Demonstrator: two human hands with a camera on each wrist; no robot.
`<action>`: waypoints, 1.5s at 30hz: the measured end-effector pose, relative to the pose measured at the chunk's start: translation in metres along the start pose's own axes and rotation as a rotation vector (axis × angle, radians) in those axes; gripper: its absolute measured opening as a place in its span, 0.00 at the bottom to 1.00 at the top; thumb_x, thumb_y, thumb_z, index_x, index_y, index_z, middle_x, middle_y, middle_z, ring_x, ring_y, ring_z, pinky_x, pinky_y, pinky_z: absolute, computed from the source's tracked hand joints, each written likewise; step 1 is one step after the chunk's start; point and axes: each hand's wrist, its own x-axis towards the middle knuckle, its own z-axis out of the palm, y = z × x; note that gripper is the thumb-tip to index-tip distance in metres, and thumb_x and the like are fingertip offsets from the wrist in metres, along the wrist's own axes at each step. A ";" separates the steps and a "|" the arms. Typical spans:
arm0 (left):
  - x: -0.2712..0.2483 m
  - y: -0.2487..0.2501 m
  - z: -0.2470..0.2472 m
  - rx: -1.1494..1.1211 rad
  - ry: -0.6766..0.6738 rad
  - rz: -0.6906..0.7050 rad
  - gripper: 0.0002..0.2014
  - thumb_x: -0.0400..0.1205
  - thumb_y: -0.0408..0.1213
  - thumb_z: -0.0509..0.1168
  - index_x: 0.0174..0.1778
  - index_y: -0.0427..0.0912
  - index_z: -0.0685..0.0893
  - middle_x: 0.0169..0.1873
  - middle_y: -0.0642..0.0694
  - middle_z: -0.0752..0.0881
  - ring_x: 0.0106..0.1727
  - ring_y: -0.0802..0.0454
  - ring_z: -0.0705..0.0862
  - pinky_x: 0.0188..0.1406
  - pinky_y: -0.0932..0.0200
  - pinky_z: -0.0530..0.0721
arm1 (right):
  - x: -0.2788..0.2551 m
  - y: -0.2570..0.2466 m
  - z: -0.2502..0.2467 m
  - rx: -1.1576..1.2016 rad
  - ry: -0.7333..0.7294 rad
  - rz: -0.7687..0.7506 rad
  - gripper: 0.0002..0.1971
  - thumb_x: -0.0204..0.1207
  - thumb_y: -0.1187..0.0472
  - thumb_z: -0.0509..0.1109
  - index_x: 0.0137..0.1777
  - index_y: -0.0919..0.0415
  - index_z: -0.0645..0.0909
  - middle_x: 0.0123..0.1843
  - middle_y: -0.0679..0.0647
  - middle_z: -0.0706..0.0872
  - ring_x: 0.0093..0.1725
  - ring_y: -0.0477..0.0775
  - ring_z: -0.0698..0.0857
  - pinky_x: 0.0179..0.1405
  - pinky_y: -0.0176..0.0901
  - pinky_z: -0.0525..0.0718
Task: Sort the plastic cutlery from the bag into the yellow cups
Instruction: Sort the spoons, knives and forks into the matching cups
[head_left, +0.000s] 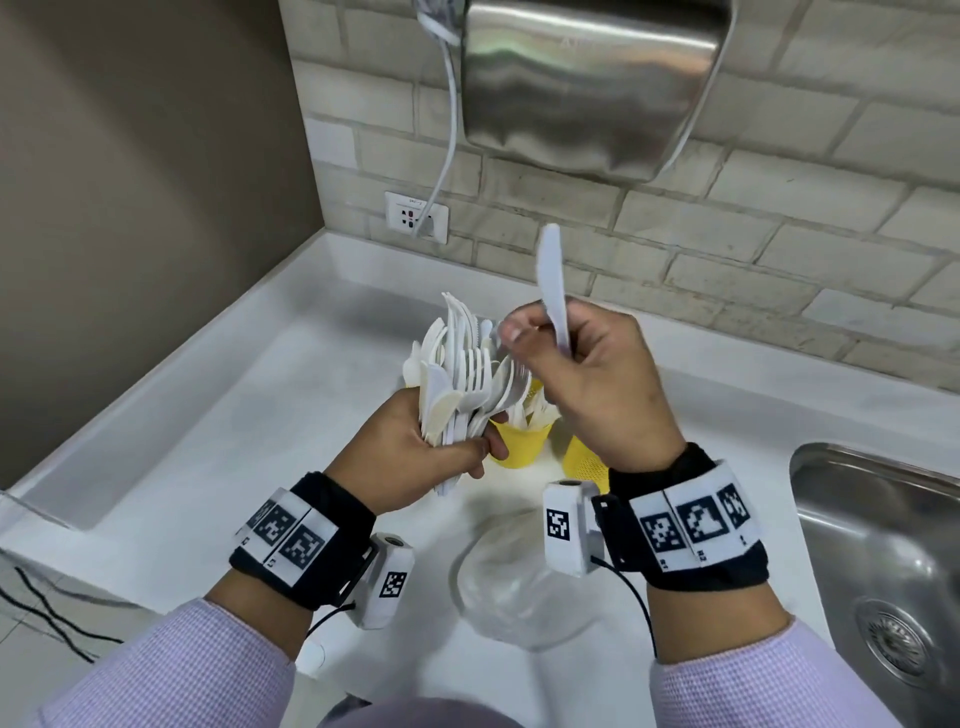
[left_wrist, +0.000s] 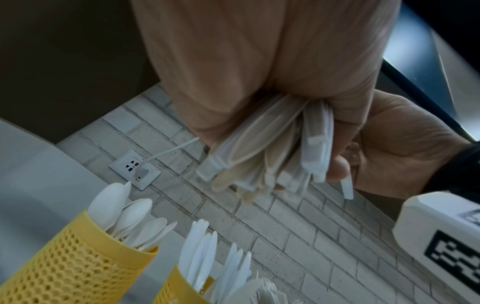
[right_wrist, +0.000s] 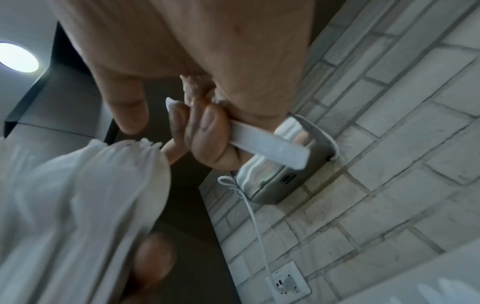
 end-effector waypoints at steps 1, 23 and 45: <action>0.001 0.000 -0.001 0.005 0.006 0.002 0.13 0.80 0.20 0.68 0.49 0.44 0.89 0.42 0.44 0.93 0.37 0.46 0.90 0.43 0.55 0.87 | 0.000 0.000 0.003 -0.017 -0.010 0.000 0.06 0.81 0.62 0.76 0.44 0.63 0.89 0.33 0.77 0.81 0.28 0.51 0.77 0.28 0.35 0.77; 0.009 -0.003 -0.014 0.112 -0.008 -0.010 0.12 0.79 0.23 0.69 0.45 0.46 0.91 0.41 0.41 0.93 0.41 0.45 0.92 0.49 0.34 0.91 | 0.022 0.013 0.011 -0.302 0.024 -0.199 0.11 0.82 0.59 0.72 0.41 0.63 0.88 0.39 0.58 0.83 0.39 0.55 0.84 0.41 0.50 0.82; 0.006 -0.005 -0.017 0.082 -0.013 -0.036 0.13 0.80 0.22 0.68 0.43 0.47 0.90 0.42 0.43 0.93 0.38 0.47 0.91 0.43 0.43 0.91 | 0.025 0.015 0.006 -0.178 0.001 -0.090 0.10 0.85 0.58 0.74 0.45 0.65 0.87 0.30 0.54 0.85 0.31 0.54 0.83 0.34 0.46 0.80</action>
